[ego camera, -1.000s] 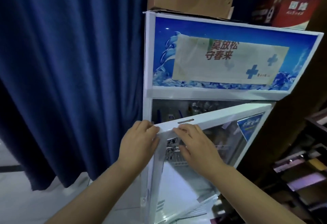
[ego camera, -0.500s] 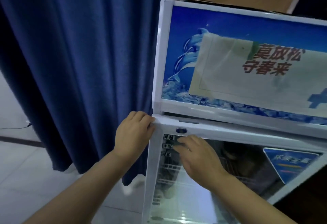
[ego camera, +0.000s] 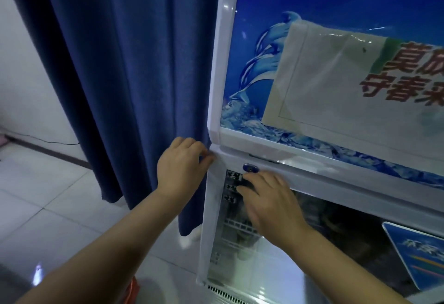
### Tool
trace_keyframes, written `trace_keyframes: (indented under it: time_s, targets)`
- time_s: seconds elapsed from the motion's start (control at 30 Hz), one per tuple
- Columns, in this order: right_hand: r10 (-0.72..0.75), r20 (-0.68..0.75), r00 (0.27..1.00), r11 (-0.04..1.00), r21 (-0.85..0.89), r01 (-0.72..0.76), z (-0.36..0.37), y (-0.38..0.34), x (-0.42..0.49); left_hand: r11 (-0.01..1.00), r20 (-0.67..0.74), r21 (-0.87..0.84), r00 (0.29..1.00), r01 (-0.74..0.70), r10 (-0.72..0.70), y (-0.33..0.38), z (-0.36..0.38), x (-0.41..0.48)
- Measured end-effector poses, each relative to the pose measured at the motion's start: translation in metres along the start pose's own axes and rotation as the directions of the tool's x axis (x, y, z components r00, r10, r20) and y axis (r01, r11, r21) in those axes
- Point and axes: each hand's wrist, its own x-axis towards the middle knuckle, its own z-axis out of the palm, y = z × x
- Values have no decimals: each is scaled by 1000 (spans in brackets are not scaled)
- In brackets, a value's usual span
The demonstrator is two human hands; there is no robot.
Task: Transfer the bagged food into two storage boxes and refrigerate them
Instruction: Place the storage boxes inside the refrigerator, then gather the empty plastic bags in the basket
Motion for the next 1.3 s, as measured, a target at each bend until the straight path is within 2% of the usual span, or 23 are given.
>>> trace_keyframes:
  time_s: [0.13,0.23,0.47,0.6,0.7,0.93,1.17,1.3]
  targets:
    - [-49,18,999,998,43,48,5,-5,2,998,32,18,998,53,-54,1,-3,-6]
    - [-92,55,994,992,87,87,16,-16,7,992,148,75,982,106,-116,-11,-7,-20]
    - [-212,181,960,961,214,172,44,-66,27,939,268,193,905,285,-330,-64,-53,-92]
    - [-290,252,923,940,259,225,51,-116,44,878,280,307,847,367,-452,-98,-100,-141]
    - [-362,240,901,907,312,281,50,-165,60,832,242,380,824,405,-512,-118,-148,-179]
    - [-541,225,810,807,410,425,30,-314,87,645,109,492,693,585,-712,-163,-282,-282]
    - [-691,119,713,664,496,560,-17,-499,94,470,-109,528,606,707,-788,-207,-437,-390]
    - [-748,29,663,567,546,617,-41,-590,90,390,-185,540,557,746,-810,-226,-509,-442]
